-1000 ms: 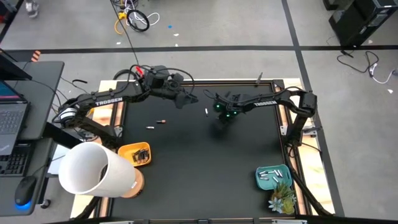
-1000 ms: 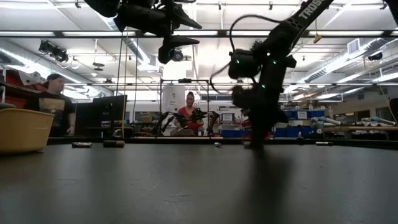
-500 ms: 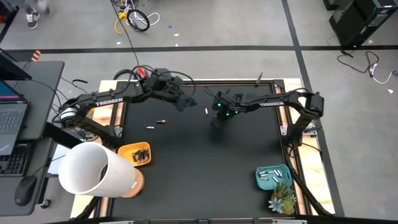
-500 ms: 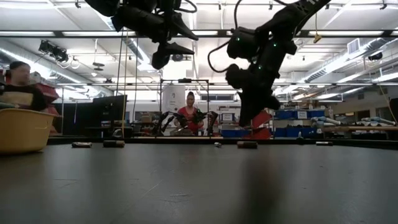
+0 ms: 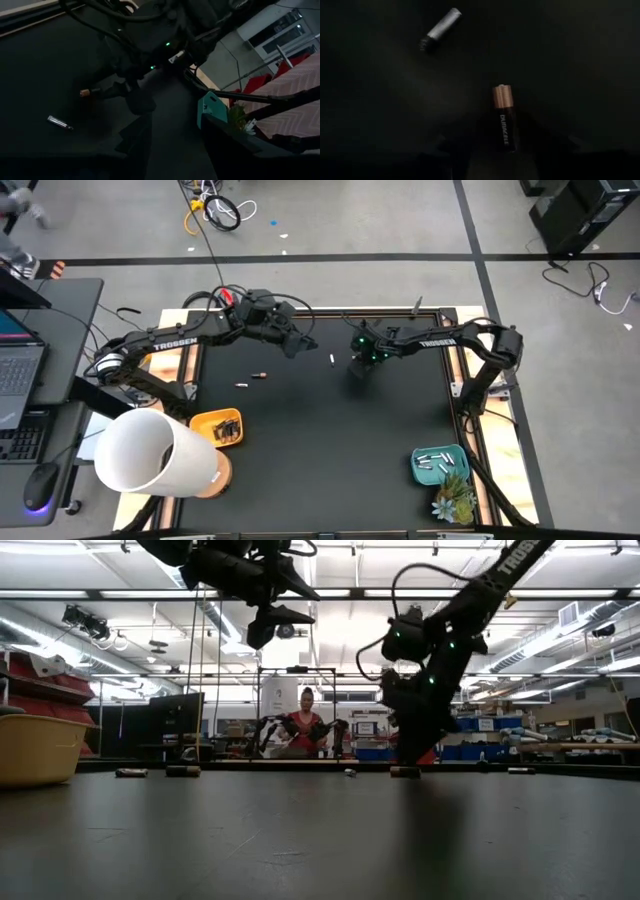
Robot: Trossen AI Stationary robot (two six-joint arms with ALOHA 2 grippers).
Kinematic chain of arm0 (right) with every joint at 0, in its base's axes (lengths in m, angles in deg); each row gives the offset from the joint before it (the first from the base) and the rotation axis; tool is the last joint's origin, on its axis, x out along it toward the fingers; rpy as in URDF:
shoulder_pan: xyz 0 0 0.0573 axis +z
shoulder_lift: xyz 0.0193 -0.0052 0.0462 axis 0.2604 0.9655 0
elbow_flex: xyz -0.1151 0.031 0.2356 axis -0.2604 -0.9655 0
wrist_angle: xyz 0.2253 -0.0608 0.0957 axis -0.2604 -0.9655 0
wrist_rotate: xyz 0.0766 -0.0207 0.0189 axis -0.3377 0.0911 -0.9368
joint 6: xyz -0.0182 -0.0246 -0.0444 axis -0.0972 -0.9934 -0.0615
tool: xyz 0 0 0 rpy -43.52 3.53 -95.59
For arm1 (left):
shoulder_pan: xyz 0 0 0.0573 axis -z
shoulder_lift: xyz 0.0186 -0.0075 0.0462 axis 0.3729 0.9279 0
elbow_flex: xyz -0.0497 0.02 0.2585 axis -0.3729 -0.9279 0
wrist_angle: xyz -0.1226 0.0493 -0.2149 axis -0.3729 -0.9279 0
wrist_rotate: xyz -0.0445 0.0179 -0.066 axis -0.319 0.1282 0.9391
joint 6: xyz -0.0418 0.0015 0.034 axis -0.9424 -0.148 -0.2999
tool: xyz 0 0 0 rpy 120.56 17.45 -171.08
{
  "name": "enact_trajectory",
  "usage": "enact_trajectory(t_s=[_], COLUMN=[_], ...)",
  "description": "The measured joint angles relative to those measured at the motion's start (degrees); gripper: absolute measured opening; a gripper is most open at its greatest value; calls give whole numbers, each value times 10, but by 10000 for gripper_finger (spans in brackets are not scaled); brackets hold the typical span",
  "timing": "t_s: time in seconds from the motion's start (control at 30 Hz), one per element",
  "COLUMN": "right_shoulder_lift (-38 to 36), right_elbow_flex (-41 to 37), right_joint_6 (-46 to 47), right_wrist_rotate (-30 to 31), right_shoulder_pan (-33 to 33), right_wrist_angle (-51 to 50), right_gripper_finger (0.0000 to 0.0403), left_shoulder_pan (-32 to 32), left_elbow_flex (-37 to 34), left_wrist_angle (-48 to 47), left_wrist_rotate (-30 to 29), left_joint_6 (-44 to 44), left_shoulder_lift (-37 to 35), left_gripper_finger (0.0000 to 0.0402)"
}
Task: Sort batteries
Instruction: Put the black battery into the yellow bin
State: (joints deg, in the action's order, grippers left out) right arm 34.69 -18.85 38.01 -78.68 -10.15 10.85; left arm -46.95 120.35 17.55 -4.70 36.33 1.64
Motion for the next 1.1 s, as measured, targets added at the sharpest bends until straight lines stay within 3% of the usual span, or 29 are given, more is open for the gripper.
enact_trajectory(t_s=[0.1,0.23,0.53,0.9,1.1], right_shoulder_lift=[15,34,39,38,-4], right_elbow_flex=[-22,-25,-19,-20,-25], right_joint_6=[0,14,16,32,19], right_wrist_rotate=[-2,-6,20,-18,-53], right_shoulder_pan=[-9,-13,-5,-3,0], right_wrist_angle=[20,24,20,38,28], right_gripper_finger=[182,159,23,23,6], left_shoulder_pan=[0,0,0,0,0], left_elbow_flex=[0,0,0,0,0], left_wrist_angle=[-1,0,3,3,4], left_wrist_rotate=[-13,-19,-19,-15,-16], left_joint_6=[0,0,-1,-17,-17], left_shoulder_lift=[0,0,0,0,0], left_gripper_finger=[186,186,186,186,186])
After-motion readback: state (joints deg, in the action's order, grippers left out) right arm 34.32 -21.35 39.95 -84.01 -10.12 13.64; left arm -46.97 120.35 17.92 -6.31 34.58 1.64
